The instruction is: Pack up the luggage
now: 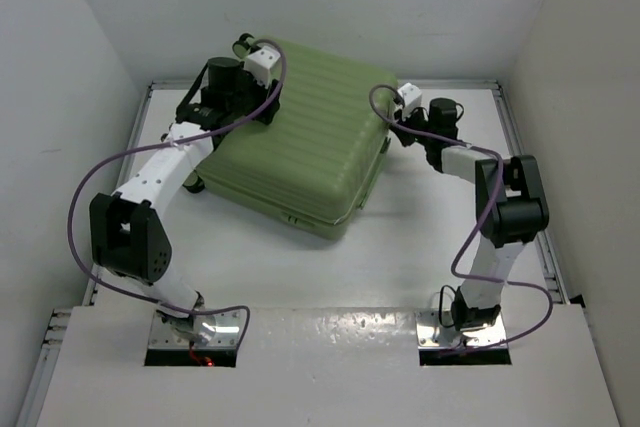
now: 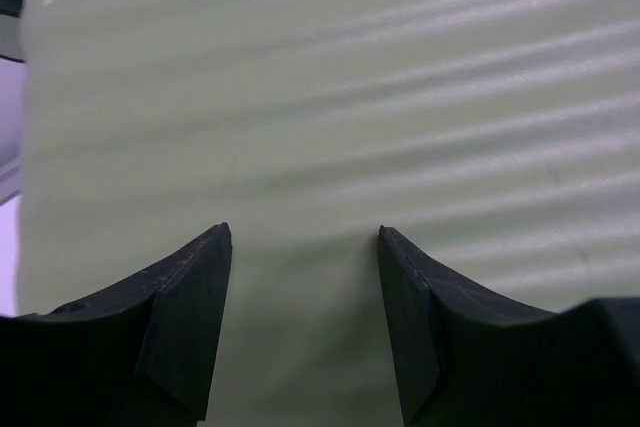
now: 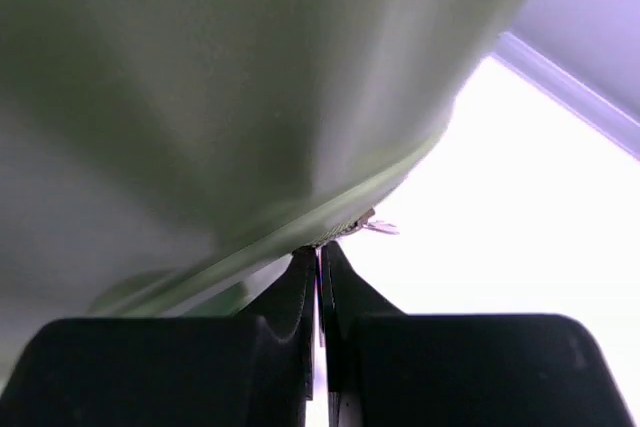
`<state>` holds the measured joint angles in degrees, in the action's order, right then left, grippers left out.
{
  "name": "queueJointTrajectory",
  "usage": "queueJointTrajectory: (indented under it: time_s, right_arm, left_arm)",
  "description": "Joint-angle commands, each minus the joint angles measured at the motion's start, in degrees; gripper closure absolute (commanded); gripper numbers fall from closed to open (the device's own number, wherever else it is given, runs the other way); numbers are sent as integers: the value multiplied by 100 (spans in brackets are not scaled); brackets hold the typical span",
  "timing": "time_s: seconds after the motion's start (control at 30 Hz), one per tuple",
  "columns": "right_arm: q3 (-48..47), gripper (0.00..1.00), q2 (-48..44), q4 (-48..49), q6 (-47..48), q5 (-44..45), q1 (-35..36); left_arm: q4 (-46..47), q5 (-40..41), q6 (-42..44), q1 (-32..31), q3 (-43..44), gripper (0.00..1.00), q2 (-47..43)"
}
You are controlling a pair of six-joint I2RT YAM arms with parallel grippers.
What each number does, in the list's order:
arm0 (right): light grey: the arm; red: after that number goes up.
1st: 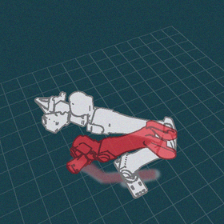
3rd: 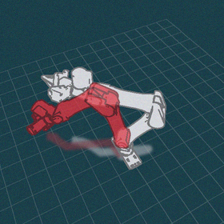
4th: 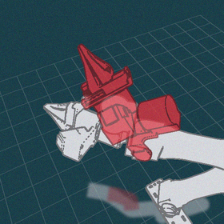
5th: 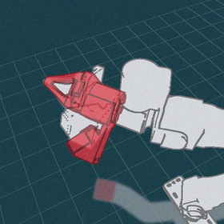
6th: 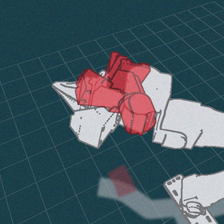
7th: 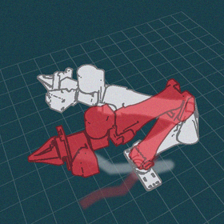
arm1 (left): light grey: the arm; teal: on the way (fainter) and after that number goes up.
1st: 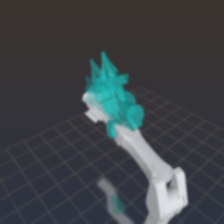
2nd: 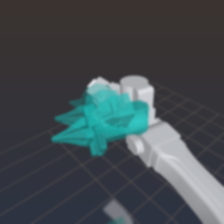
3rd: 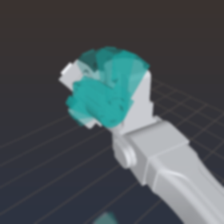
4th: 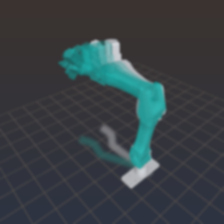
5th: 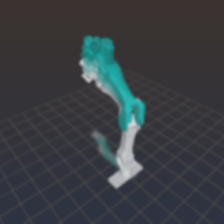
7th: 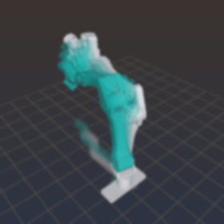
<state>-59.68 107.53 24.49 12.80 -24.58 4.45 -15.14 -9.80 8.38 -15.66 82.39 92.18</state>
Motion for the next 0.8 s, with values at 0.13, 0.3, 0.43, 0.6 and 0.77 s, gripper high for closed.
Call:
queueJointTrajectory:
  time_s: [0.13, 0.3, 0.43, 0.6, 0.77]
  right_arm:
    - [-588, 99, 410, 1200, -190, 2300, -84]
    - [-158, 54, -317, 544, -234, 1275, -207]
    - [9, 31, -1083, -759, -418, 246, -392]
    - [-61, 10, -2206, -2675, -699, -12, -410]
    - [-280, 0, -2912, -3810, -1059, 366, -418]
  left_arm:
    - [-1659, 489, 340, 239, -311, 25, 696]
    - [-687, -30, 279, 415, -636, 0, -67]
    - [-735, 22, 208, 292, -233, 0, -324]
    - [-1123, 268, -319, 264, 304, 0, -324]
    - [-615, -57, -723, 660, -293, 0, -797]
